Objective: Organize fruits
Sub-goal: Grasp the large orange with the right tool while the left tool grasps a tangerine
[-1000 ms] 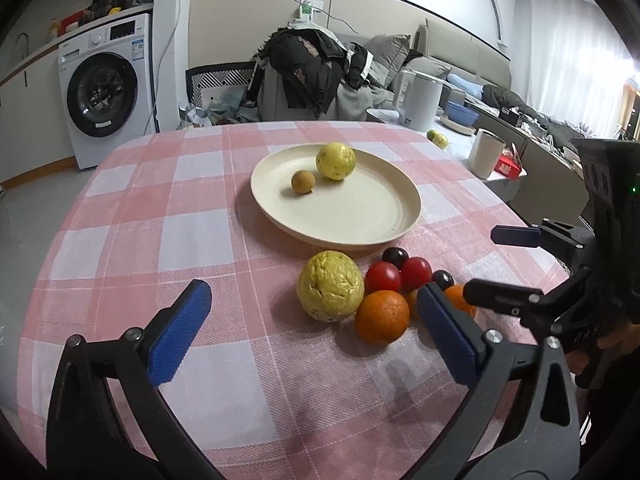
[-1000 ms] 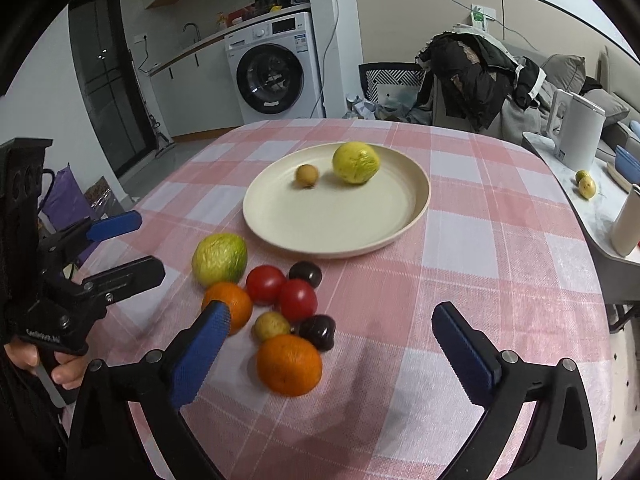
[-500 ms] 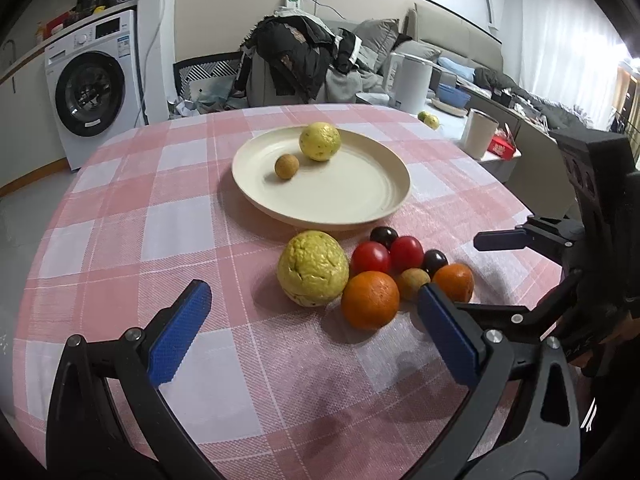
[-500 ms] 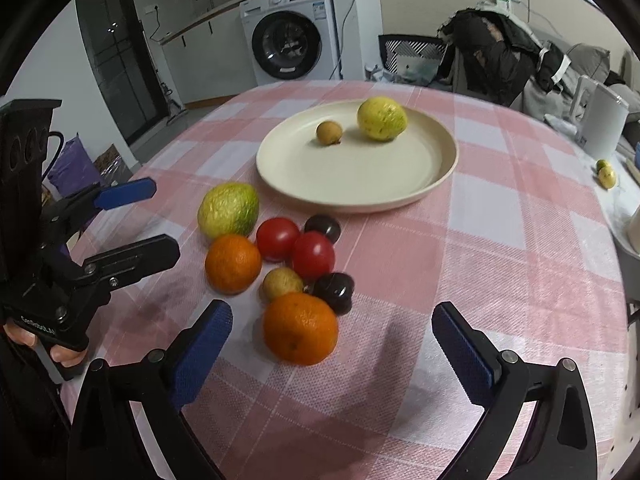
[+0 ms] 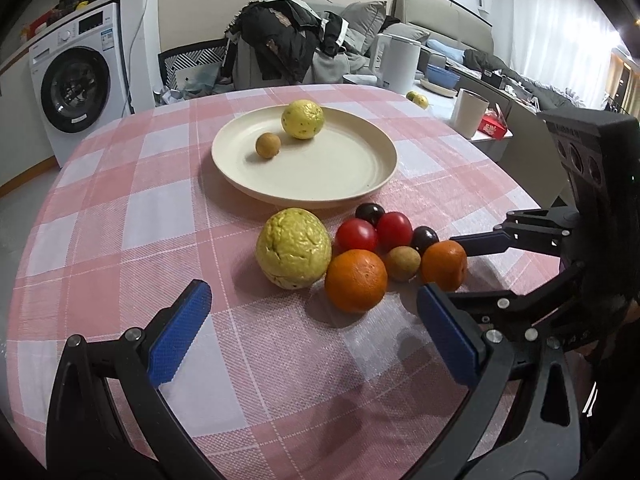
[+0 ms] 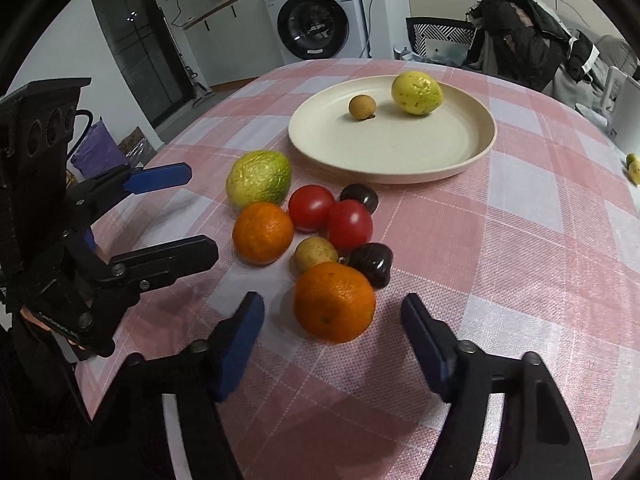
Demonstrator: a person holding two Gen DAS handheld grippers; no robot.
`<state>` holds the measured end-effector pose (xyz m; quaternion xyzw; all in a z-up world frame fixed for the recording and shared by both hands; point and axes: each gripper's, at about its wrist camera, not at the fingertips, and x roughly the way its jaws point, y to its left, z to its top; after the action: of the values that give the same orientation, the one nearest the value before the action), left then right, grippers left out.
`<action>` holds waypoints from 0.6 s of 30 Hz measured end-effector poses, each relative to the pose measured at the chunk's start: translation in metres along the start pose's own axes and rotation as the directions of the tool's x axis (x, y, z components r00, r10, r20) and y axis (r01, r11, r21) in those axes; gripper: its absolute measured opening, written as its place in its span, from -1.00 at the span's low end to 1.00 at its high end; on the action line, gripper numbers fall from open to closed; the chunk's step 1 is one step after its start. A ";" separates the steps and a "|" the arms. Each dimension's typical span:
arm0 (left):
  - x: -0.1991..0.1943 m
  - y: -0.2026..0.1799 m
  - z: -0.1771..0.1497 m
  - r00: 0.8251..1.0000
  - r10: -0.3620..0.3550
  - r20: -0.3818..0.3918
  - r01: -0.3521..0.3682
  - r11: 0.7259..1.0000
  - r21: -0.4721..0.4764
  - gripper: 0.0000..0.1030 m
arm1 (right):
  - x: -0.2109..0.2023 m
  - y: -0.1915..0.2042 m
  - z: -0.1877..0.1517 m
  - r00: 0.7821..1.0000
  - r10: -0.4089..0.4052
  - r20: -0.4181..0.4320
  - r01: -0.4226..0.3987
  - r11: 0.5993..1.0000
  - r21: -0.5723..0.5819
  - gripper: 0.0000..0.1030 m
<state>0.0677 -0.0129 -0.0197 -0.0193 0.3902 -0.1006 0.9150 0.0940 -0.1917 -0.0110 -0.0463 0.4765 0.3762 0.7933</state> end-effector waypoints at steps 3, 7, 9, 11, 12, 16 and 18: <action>0.002 -0.001 0.000 1.000 -0.015 -0.013 0.015 1.000 -0.002 0.99 | -0.001 0.001 -0.001 1.000 0.011 0.006 -0.011 1.000 0.002 0.26; 0.004 -0.001 -0.002 0.999 -0.038 -0.031 0.038 0.999 -0.009 0.99 | 0.000 0.000 -0.001 1.000 0.012 0.003 -0.012 1.000 0.002 0.06; 0.005 -0.001 -0.002 0.998 -0.046 -0.038 0.046 0.999 -0.012 0.99 | 0.001 0.000 -0.001 1.000 0.009 0.005 -0.009 1.000 0.003 0.00; 0.006 -0.002 -0.002 0.998 -0.053 -0.044 0.053 0.999 -0.009 0.99 | 0.001 -0.001 0.000 1.000 0.008 0.004 -0.008 1.000 0.002 -0.09; 0.007 -0.002 -0.003 0.997 -0.055 -0.045 0.055 0.998 -0.005 0.99 | 0.001 -0.001 0.000 1.000 0.006 0.005 -0.006 1.000 0.003 -0.14; 0.008 -0.006 -0.004 0.996 -0.063 -0.057 0.064 0.998 0.008 0.99 | 0.001 -0.003 0.001 1.000 0.008 0.008 -0.008 1.000 0.006 -0.21; 0.008 -0.007 -0.005 0.996 -0.068 -0.062 0.069 0.998 0.015 0.99 | -0.001 -0.002 0.000 1.000 0.004 0.010 -0.003 1.000 -0.007 -0.21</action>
<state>0.0685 -0.0211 -0.0276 -0.0218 0.4163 -0.1356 0.8988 0.0947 -0.1935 -0.0110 -0.0463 0.4715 0.3794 0.7948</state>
